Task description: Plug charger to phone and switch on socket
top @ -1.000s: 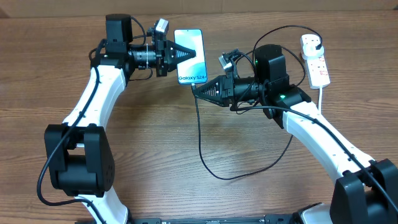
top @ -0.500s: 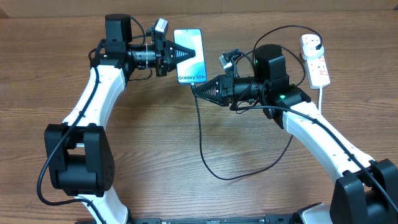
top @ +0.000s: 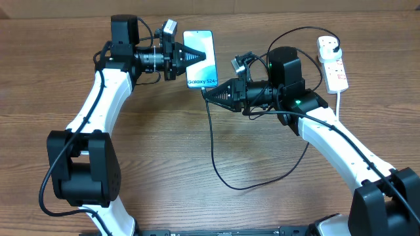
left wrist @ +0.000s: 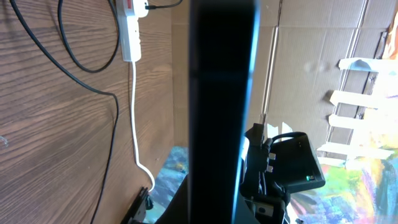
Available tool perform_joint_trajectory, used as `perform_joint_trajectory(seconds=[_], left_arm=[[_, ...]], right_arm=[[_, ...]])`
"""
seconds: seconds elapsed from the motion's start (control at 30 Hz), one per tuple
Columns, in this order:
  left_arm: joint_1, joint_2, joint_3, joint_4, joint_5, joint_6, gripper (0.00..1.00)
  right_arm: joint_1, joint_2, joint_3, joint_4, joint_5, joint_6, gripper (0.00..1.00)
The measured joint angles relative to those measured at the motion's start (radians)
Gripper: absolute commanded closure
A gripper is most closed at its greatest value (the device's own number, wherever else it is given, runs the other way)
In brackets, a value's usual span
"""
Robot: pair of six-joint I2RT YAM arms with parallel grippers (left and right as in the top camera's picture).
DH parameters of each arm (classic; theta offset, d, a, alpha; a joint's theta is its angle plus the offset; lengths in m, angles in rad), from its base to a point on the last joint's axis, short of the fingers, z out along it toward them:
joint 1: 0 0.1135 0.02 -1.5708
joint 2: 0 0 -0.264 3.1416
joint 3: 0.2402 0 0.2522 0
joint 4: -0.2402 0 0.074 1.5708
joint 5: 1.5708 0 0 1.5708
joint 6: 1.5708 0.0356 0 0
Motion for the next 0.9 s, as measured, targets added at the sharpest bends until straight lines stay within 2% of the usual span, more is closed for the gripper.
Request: perform_joint_trajectory(seconds=[0.27, 0.67, 0.9], left_arm=[[0.001, 0.000, 0.000, -0.008, 0.026, -0.023, 0.96], [0.002, 0.000, 0.000, -0.002, 0.014, -0.027, 0.96], [0.018, 0.000, 0.000, -0.012, -0.056, -0.026, 0.96]], right_arm=[[0.048, 0.000, 0.000, 0.033, 0.097, 0.006, 0.96], [0.047, 0.000, 0.000, 0.040, 0.129, 0.008, 0.96], [0.041, 0.000, 0.000, -0.063, 0.205, -0.007, 0.96]])
